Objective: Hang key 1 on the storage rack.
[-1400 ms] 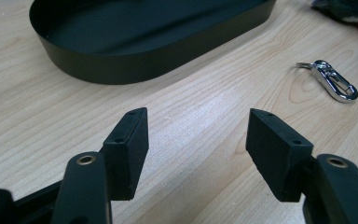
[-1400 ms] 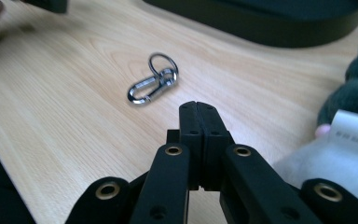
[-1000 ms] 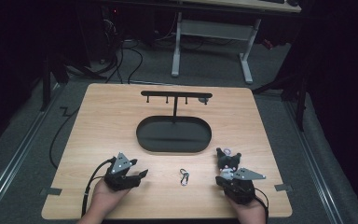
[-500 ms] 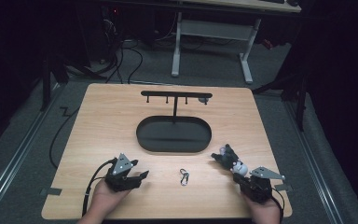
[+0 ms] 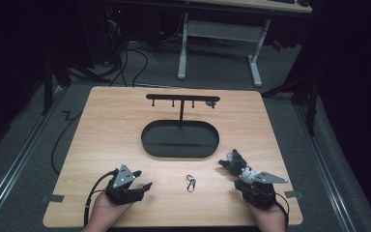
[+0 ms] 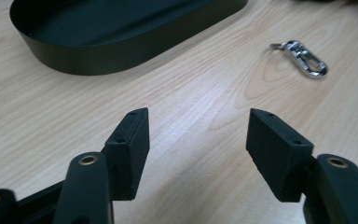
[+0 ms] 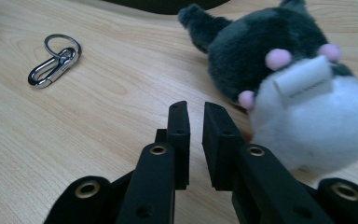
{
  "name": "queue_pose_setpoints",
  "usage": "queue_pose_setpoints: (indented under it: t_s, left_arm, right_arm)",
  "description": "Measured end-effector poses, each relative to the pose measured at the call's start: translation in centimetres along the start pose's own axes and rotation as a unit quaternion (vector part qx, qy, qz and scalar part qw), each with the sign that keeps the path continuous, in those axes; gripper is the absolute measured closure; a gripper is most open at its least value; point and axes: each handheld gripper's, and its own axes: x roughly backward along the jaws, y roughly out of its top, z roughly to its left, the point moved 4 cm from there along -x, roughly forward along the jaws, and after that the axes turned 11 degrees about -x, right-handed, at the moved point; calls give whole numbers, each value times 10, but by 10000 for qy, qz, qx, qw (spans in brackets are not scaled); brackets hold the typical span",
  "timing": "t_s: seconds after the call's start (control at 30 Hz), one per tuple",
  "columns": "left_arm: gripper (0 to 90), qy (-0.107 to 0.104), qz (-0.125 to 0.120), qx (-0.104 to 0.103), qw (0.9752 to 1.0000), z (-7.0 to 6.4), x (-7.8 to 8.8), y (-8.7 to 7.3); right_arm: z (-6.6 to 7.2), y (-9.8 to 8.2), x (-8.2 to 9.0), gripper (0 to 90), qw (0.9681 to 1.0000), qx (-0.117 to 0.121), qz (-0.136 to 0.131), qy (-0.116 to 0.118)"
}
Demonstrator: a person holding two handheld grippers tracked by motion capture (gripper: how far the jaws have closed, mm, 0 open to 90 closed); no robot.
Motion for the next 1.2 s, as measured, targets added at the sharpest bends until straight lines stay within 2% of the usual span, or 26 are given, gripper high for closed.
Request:
queue_pose_setpoints:
  t_s: [0.13,0.27,0.33,0.43,0.57,0.67,0.83,1.03,1.2]
  left_arm:
    - [401,76,-171,3,9998,5,6,2]
    - [418,-22,-207,64,9998,9,10,0]
    - [406,-33,-265,102,9996,11,10,0]
    - [378,-18,-232,59,9997,12,9,-1]
    - [359,3,-291,-11,9996,14,7,0]
    - [357,81,-304,-146,9994,13,7,1]
    - [379,64,-239,-167,9996,11,5,-2]
    - [386,48,-248,-102,9996,11,3,-4]
    - [401,-37,-238,-35,9997,11,2,-7]
  right_arm:
    - [7,0,-7,756,9999,102,66,-27]
    - [14,3,-13,717,9996,249,124,-26]
    - [17,4,-15,694,9997,215,153,9]
    - [21,7,-17,663,9995,230,234,28]
    - [23,14,-16,643,9991,280,278,-121]
    - [25,20,-13,627,9989,276,315,-208]
    - [25,24,-12,593,9975,262,596,-258]
    - [28,29,-12,579,9961,248,822,-184]
    - [32,31,-14,561,9937,388,1028,-199]
